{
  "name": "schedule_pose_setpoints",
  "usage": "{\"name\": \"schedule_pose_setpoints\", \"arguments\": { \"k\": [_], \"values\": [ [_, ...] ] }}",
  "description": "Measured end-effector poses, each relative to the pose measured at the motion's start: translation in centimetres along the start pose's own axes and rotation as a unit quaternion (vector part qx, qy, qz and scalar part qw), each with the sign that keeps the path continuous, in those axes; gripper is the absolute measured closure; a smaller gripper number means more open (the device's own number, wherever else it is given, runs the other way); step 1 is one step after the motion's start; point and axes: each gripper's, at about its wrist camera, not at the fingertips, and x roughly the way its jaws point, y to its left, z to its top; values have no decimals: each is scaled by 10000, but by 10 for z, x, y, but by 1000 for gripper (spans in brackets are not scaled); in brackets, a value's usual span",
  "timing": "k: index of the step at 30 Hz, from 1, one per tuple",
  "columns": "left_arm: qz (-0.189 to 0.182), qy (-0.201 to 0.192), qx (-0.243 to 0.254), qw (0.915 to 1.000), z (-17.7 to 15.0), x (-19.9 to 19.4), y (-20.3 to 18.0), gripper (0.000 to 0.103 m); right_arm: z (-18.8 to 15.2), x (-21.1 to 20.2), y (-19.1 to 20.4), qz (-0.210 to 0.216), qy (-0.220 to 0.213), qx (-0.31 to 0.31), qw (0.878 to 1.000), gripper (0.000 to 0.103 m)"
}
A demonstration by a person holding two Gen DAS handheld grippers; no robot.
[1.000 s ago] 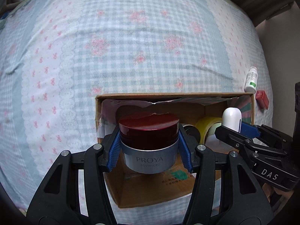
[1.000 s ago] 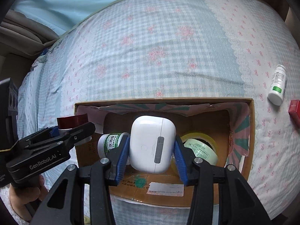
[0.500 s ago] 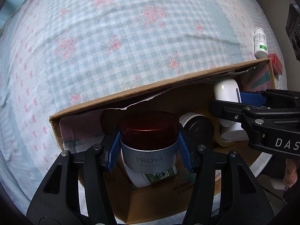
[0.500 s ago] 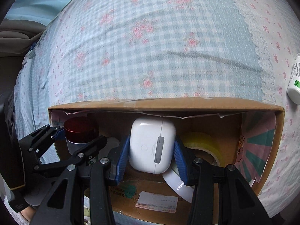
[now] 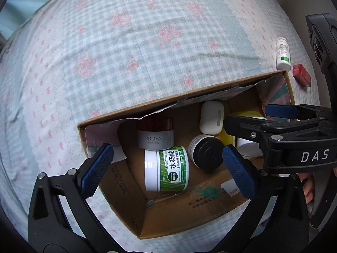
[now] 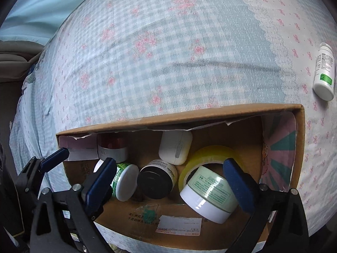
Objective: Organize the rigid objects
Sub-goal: 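Carry the PROYA jar and earbud case into the cardboard box and release both, then withdraw both tools from the box and move toward the pill bottle and red box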
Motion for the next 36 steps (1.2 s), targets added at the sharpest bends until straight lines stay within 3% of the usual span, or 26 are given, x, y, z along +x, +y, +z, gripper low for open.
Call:
{"name": "schedule_pose_setpoints", "arguments": {
  "k": [9,20,28,36],
  "values": [
    [53,-298,-121,9995,-28,-49,-4,0,-28,-34,10,23,-310,-146,9994,2],
    [92,-1014,-252,9945,-105,-137,-28,0,-99,-117,19,-133,-1020,-597,9929,2],
    [-42,-1320,-32,9912,-142,-176,-81,0,-166,-166,-26,-443,-1366,-462,9885,2],
    [-14,-1523,218,9881,-126,-189,-166,0,-199,-212,-112,-765,-1586,-41,9844,2]
  ]
}}
